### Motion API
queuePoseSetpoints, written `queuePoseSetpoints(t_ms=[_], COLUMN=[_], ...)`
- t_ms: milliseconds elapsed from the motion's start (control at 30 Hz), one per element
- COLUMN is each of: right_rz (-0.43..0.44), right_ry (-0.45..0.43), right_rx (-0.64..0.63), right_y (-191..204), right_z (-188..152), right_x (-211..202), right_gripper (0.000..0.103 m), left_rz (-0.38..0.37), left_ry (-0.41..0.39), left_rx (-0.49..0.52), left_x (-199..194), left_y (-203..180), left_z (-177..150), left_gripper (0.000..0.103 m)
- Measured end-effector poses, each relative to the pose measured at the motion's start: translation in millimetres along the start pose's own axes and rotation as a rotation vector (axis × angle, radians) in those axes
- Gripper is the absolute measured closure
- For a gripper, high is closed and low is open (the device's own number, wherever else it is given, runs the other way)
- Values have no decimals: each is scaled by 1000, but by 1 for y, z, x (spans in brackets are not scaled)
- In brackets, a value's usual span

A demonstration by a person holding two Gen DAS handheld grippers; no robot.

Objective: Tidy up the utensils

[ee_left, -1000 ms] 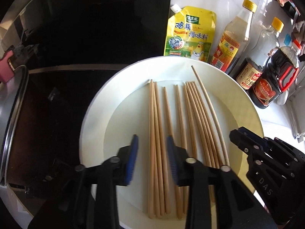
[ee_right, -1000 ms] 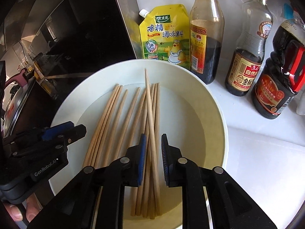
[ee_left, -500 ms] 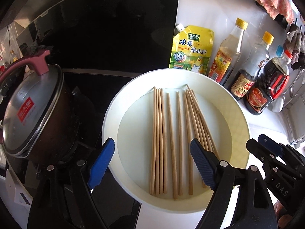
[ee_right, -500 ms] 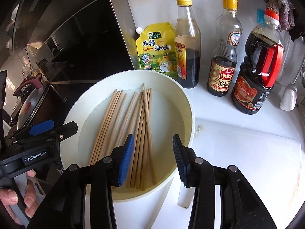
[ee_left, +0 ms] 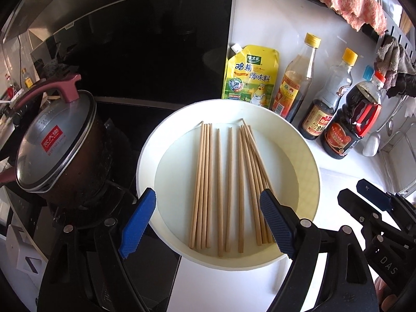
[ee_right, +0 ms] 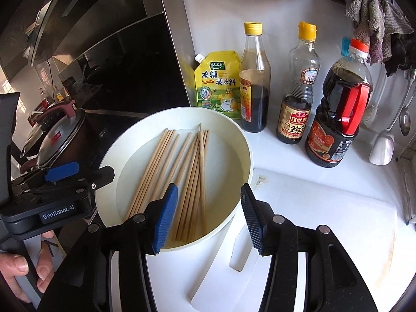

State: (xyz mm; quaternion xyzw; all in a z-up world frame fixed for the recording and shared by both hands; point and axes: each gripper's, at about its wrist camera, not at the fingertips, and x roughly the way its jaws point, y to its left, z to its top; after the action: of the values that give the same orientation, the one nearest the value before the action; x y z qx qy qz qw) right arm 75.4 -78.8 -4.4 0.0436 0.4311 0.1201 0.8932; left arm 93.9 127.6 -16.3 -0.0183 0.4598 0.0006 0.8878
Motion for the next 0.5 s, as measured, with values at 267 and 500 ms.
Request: queuePoseSetpoints(t_ms=[267,500], right_rz=[-30,-49], right_ry=[-18,-27], right_rx=[38,39], right_y=[-12,-11], right_z=[1,-1], right_x=[-11,-20], right_gripper=[54,52], left_rz=[-15,-8], left_ry=[4,-8], left_rx=[13,22], left_x=[-5,-13], left_y=[-7,-5], left_z=[-5,-5], left_gripper=[22,22])
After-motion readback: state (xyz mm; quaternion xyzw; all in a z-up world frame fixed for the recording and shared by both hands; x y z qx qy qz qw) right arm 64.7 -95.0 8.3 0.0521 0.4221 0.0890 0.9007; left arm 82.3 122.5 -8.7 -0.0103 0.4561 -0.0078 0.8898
